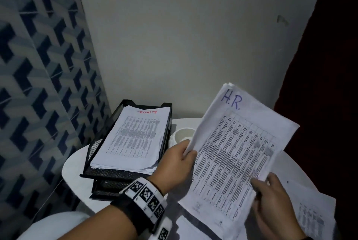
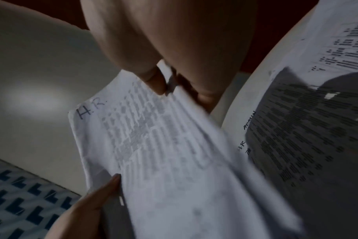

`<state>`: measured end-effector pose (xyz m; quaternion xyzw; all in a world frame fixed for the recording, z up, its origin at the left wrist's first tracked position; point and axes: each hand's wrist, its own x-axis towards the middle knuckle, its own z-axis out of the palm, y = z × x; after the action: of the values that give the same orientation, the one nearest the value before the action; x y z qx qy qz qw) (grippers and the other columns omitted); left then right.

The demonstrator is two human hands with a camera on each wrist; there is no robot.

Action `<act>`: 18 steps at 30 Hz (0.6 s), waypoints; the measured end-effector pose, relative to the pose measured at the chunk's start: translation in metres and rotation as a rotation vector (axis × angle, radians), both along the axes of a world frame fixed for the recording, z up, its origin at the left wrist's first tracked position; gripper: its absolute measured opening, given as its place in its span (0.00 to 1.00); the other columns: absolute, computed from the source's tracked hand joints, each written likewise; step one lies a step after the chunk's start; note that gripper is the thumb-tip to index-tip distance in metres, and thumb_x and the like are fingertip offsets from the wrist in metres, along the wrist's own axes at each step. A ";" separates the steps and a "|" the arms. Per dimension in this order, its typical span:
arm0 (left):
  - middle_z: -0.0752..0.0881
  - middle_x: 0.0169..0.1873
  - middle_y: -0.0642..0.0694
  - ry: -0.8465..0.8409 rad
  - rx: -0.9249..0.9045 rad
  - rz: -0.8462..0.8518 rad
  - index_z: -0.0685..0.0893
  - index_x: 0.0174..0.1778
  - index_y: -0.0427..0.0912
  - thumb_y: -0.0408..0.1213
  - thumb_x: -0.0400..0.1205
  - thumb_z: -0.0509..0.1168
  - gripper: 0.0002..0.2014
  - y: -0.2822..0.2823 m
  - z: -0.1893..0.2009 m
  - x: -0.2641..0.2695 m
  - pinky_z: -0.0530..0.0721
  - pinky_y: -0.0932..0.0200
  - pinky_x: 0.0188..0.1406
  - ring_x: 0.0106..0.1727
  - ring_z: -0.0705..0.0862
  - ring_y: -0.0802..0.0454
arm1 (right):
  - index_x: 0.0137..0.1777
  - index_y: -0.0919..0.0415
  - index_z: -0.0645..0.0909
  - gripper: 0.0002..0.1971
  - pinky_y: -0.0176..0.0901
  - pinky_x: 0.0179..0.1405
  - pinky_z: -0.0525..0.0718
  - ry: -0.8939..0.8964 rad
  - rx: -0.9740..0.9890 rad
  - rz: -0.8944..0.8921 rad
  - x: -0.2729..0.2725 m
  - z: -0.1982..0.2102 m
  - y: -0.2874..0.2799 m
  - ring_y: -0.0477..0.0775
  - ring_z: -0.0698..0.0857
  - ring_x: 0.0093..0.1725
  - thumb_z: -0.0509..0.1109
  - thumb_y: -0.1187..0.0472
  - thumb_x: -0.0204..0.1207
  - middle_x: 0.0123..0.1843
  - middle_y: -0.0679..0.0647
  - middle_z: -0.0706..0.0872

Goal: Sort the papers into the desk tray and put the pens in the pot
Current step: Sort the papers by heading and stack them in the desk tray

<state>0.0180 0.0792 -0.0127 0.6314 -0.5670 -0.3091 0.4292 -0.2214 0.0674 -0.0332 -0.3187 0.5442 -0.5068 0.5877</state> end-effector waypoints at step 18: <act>0.85 0.46 0.36 -0.057 0.260 0.638 0.85 0.59 0.35 0.27 0.81 0.61 0.13 0.000 0.025 0.235 0.83 0.48 0.47 0.45 0.84 0.38 | 0.69 0.64 0.78 0.19 0.69 0.62 0.80 -0.025 -0.038 0.091 0.017 0.003 0.023 0.70 0.88 0.50 0.71 0.70 0.78 0.62 0.78 0.87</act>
<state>0.2529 0.0793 0.0119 0.8347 -0.3085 -0.2114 0.4043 -0.2046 0.0900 -0.0301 -0.3478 0.5120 -0.4937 0.6109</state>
